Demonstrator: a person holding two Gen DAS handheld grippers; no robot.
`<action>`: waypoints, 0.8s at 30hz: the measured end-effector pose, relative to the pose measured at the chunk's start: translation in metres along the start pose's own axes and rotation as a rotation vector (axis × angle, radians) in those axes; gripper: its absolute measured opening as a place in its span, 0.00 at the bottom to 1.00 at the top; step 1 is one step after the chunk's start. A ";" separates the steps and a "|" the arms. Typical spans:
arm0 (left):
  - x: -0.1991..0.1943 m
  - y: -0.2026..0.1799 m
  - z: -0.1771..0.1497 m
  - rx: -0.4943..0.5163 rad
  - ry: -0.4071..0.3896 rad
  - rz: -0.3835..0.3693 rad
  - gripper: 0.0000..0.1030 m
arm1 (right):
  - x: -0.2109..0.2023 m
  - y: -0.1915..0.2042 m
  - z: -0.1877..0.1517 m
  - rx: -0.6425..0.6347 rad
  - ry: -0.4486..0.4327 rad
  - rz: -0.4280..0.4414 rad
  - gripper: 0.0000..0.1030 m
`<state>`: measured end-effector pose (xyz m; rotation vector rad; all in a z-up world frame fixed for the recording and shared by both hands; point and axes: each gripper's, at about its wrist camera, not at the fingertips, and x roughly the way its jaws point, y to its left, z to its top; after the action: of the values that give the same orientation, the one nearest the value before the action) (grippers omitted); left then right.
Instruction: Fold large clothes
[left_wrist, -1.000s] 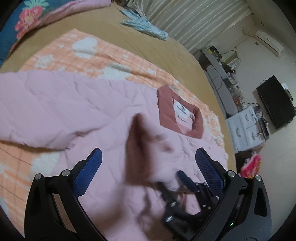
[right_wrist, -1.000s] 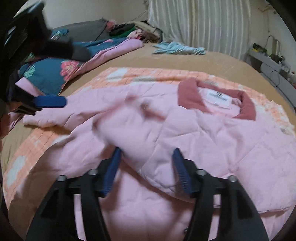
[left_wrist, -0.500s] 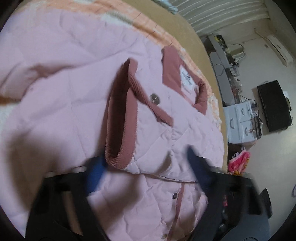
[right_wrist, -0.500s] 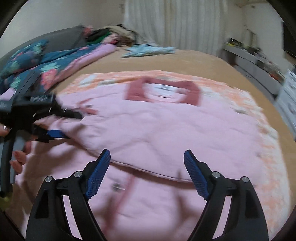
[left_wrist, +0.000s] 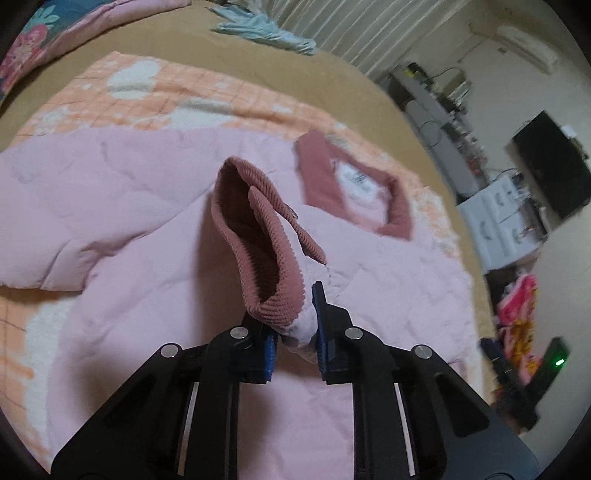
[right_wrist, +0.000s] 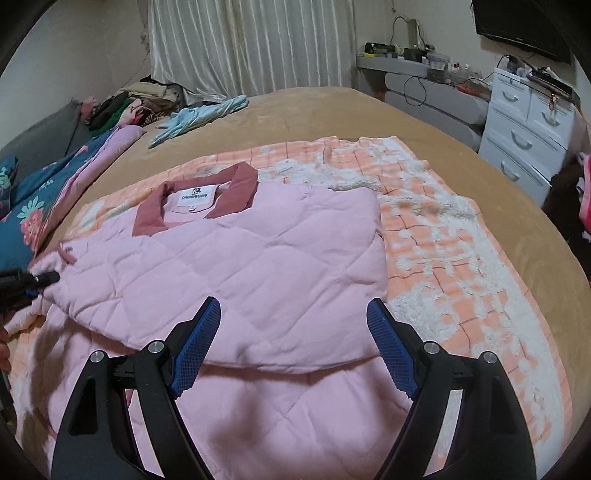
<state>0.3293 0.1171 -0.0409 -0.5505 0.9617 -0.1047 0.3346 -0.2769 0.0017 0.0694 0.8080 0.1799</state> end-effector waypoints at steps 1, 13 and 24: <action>0.007 0.004 -0.004 0.007 0.013 0.027 0.10 | 0.004 0.003 0.001 -0.008 0.007 0.006 0.78; 0.030 0.014 -0.022 0.079 0.041 0.146 0.27 | 0.052 0.012 0.003 0.011 0.134 0.031 0.78; 0.024 0.005 -0.025 0.102 0.041 0.194 0.44 | 0.081 -0.005 -0.018 0.063 0.191 -0.011 0.78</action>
<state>0.3218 0.1033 -0.0722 -0.3602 1.0390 0.0084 0.3771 -0.2671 -0.0696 0.1081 1.0048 0.1517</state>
